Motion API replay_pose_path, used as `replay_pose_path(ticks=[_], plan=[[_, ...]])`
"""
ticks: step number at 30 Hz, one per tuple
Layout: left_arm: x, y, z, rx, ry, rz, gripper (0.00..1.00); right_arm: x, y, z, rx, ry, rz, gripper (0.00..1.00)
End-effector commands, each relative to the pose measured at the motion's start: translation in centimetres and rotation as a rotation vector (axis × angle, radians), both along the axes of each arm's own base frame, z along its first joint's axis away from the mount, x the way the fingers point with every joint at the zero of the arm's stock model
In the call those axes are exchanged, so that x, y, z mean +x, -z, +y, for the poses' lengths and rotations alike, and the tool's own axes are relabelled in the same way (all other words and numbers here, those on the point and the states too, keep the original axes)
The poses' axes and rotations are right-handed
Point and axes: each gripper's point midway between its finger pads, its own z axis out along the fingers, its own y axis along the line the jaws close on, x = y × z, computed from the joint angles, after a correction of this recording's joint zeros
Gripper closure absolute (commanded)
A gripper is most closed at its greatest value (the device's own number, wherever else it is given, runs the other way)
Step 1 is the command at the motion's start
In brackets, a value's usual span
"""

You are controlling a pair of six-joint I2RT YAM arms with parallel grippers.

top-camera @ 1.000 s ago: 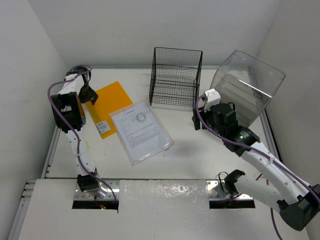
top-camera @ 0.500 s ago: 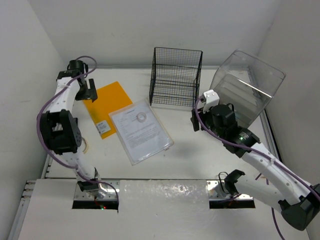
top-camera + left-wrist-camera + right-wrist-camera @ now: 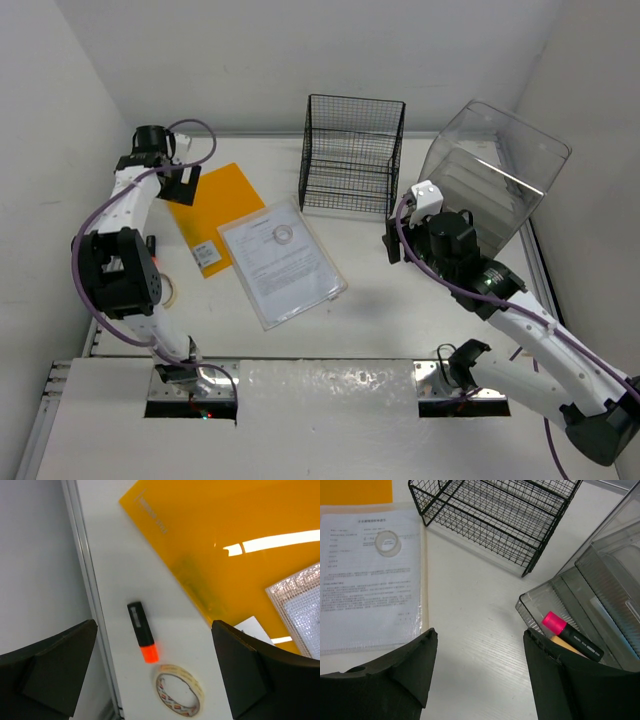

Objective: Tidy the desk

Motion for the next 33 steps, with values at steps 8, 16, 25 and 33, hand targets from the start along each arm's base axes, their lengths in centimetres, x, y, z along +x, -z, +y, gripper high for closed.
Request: replay_pose_path(ticks=[8,16,25,33], plan=[[3.9,-0.7,-0.1,0.021,0.240,-0.175,0.00,0.2,0.0,0.3,0.008,0.004,-0.013,0.31],[4.7,-1.8,3.3,-0.012,0.350,-0.298,0.00,0.5,0.2,0.7,0.002,-0.002,0.004,0.31],[4.5,-1.7,2.9,0.046,0.439,-0.339,0.17,0.6,0.3,1.4,0.017,-0.013,0.010,0.31],[3.4,-2.1,5.2,0.232,0.419,-0.413,0.49,0.2,0.3,1.2,0.001,-0.012,0.018,0.31]])
